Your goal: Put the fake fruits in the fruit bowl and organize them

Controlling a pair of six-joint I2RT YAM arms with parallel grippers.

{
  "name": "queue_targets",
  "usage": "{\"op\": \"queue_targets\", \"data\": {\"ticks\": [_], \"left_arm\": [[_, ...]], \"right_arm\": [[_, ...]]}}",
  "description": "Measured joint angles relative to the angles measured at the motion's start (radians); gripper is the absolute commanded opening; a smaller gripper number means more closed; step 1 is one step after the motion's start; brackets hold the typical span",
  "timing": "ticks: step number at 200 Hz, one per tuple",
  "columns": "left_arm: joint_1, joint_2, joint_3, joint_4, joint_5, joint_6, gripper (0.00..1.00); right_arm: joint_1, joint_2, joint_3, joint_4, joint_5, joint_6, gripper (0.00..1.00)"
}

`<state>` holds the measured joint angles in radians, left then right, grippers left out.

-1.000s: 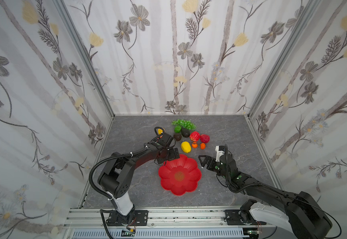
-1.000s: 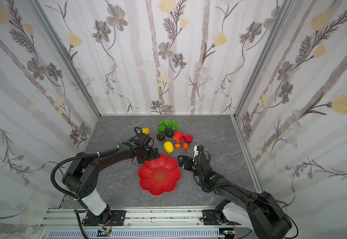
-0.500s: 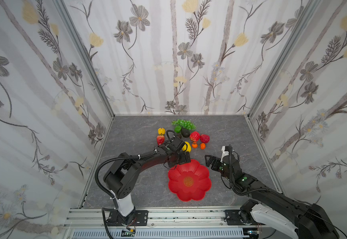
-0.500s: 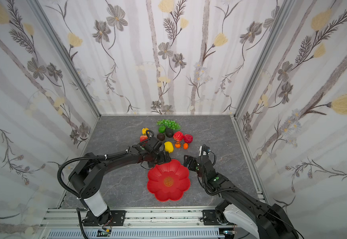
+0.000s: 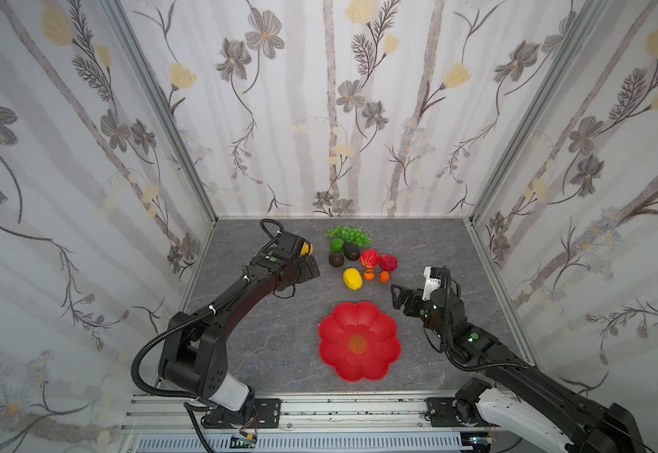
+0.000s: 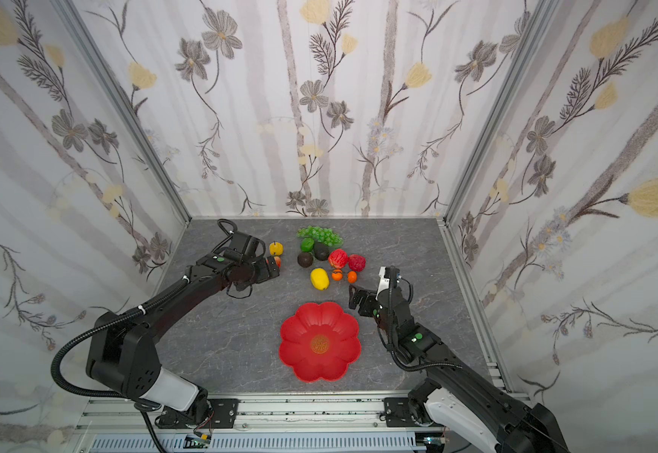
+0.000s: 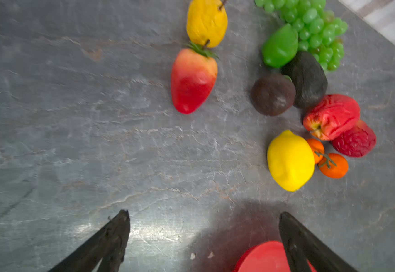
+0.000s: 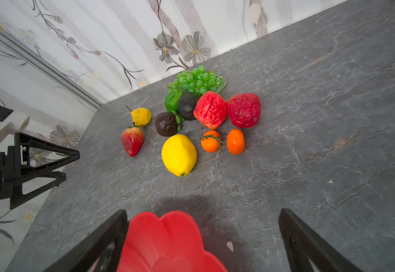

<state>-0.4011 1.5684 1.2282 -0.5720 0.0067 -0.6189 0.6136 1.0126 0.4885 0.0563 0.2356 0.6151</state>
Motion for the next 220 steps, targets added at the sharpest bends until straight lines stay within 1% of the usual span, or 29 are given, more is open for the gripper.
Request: {"op": "queue_targets", "data": {"ticks": [17, 35, 59, 78, 119, 133, 147, 173, 198, 220], "left_arm": [[0.007, 0.078, 0.085, -0.02, -0.008, 0.018, 1.0], [0.007, 0.182, 0.2, -0.062, -0.04, 0.041, 1.0], [0.003, 0.325, 0.377, -0.145, -0.142, 0.079, 1.0], [-0.001, 0.415, 0.467, -0.196, -0.193, 0.123, 1.0], [-0.001, 0.521, 0.522, -0.255, -0.204, 0.183, 1.0], [-0.001, 0.545, 0.531, -0.262, -0.199, 0.203, 0.95], [0.003, 0.563, 0.537, -0.262, -0.183, 0.222, 0.94], [0.011, 0.603, 0.555, -0.261, -0.16, 0.243, 0.89], [0.031, 0.639, 0.568, -0.26, -0.143, 0.249, 0.79], [0.039, 0.663, 0.584, -0.252, -0.133, 0.253, 0.78]], "right_arm": [[-0.002, -0.043, -0.003, -0.009, 0.031, -0.023, 1.0], [-0.002, -0.08, -0.014, -0.015, 0.052, -0.034, 1.0], [-0.003, -0.12, -0.039, -0.012, 0.068, -0.052, 1.0], [-0.003, -0.131, -0.069, -0.003, 0.078, -0.06, 1.0], [-0.003, -0.105, -0.092, 0.024, 0.085, -0.076, 1.0], [-0.005, -0.094, -0.092, 0.039, 0.086, -0.086, 1.0], [-0.005, -0.089, -0.095, 0.047, 0.086, -0.095, 1.0], [-0.005, -0.085, -0.099, 0.054, 0.087, -0.105, 1.0], [-0.005, -0.084, -0.109, 0.058, 0.089, -0.111, 1.0], [-0.005, -0.074, -0.11, 0.068, 0.089, -0.113, 1.0]]}}
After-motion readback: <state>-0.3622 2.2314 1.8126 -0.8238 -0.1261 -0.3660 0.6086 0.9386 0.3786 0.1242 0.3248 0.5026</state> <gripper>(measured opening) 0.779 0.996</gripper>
